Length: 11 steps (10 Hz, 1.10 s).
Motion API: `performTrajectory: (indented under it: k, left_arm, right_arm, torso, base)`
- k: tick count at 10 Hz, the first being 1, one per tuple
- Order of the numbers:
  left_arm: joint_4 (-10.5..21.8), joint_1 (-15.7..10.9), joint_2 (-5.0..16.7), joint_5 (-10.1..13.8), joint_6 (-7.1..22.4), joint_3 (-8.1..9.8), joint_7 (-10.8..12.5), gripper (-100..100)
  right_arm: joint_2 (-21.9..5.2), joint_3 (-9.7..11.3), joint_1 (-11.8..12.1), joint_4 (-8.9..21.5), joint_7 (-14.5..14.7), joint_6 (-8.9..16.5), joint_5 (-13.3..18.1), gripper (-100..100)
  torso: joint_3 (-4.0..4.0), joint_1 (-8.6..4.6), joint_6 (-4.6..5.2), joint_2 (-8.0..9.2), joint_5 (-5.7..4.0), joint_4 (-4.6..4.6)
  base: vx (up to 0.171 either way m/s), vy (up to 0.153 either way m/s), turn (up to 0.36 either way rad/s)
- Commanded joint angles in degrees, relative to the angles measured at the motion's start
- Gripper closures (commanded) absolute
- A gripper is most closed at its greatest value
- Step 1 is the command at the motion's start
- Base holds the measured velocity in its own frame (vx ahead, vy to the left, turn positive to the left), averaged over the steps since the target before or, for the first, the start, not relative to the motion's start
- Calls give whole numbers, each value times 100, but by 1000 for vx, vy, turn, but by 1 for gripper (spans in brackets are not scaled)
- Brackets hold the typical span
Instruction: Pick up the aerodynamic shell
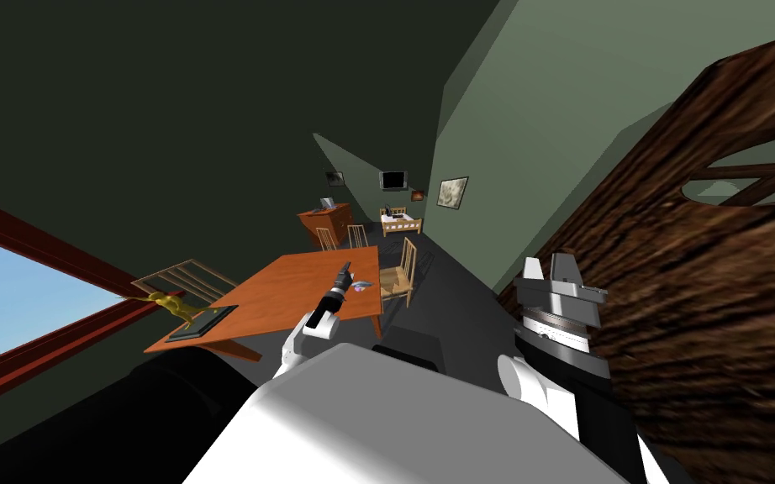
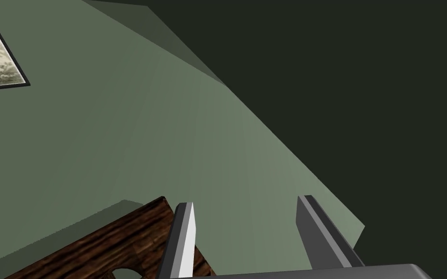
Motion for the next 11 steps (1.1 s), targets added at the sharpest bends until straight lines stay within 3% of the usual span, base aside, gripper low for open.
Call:
performTrajectory:
  k: [1, 4, 8, 11]
  left_arm:
    - [235, -83, 87, 67, 286, 79, -13, -100]
    - [439, -154, 160, 127, 525, 147, -23, -100]
    - [1043, -379, 371, 315, 1231, 350, -59, -100]
    - [1275, -457, 437, 380, 1506, 415, -74, -100]
  right_arm:
    - [0, 0, 0, 0, 0, 0, 0, 0]
    - [0, 0, 0, 0, 0, 0, 0, 0]
    - [0, 0, 0, 0, 0, 0, 0, 0]
    - [0, 0, 0, 0, 0, 0, 0, 0]
  torso:
    - [0, 0, 0, 0, 0, 0]
    - [-3, 2, 0, -6, 1, -1]
    - [-4, 2, 0, -6, 0, -2]
    - [-7, 14, 0, -12, 3, -2]
  base:
    - [54, -120, 21]
    - [67, -104, 22]
    - [77, -118, 38]
    - [76, -77, 30]
